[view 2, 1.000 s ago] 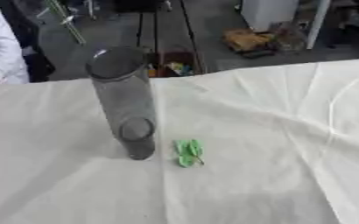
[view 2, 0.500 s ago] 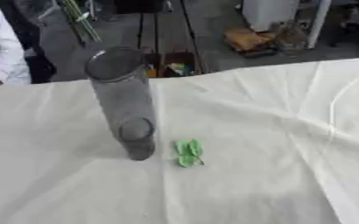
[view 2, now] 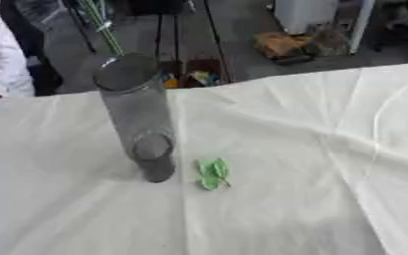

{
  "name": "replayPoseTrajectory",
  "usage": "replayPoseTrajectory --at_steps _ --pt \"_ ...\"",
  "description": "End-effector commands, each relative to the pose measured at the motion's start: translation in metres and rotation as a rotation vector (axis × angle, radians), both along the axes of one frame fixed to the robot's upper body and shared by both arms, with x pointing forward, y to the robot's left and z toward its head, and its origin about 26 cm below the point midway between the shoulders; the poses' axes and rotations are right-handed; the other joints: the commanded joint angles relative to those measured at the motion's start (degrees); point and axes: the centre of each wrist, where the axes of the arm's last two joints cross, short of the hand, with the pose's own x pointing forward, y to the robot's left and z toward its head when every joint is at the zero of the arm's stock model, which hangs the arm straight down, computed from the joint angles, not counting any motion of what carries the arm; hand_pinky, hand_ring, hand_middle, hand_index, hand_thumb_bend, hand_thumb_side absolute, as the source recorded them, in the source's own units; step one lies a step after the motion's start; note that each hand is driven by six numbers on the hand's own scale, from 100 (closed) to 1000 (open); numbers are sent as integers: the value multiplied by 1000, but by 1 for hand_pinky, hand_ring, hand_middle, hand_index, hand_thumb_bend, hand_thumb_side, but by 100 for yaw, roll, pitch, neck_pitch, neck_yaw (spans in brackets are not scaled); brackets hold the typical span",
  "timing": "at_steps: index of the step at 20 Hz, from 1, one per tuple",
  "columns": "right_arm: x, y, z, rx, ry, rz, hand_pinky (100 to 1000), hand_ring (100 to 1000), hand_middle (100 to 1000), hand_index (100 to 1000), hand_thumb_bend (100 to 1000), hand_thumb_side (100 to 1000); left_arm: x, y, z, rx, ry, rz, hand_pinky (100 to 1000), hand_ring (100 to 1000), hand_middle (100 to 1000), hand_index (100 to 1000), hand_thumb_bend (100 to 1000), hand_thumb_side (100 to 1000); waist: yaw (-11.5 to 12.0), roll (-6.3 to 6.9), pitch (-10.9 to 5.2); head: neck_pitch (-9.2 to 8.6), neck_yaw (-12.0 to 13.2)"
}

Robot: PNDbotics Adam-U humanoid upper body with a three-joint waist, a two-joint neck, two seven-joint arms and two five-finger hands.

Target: Arrange flowers into the vase.

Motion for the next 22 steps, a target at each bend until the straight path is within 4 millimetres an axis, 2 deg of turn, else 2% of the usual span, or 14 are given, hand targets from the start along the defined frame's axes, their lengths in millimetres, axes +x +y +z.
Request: replayPoseTrajectory --at_steps 1,4,5,6,22 --pt "-1 -1 8 -19 -22 10 218 340 251 537 100 926 -8 -1 7 15 -31 4 100 100 100 100 100 881 -7 -19 -75 -33 10" --pt "-1 0 9 -19 -22 12 219 340 251 538 100 926 -7 -1 5 26 -26 10 100 100 100 100 100 880 -10 -13 -57 -44 8" --pt "-1 0 9 -19 -22 12 219 340 251 538 100 927 -7 -1 5 28 -26 12 100 100 100 100 100 806 -11 -12 -55 -45 9" --pt "-1 0 9 -19 -23 13 219 340 250 538 100 927 -7 -1 4 30 -24 14 100 100 100 100 100 880 -16 -9 -43 -61 9" --pt "1 2 10 -14 -29 20 222 341 248 540 100 930 -7 -5 -5 49 -33 10 100 100 100 100 100 880 -68 -12 74 -177 42"
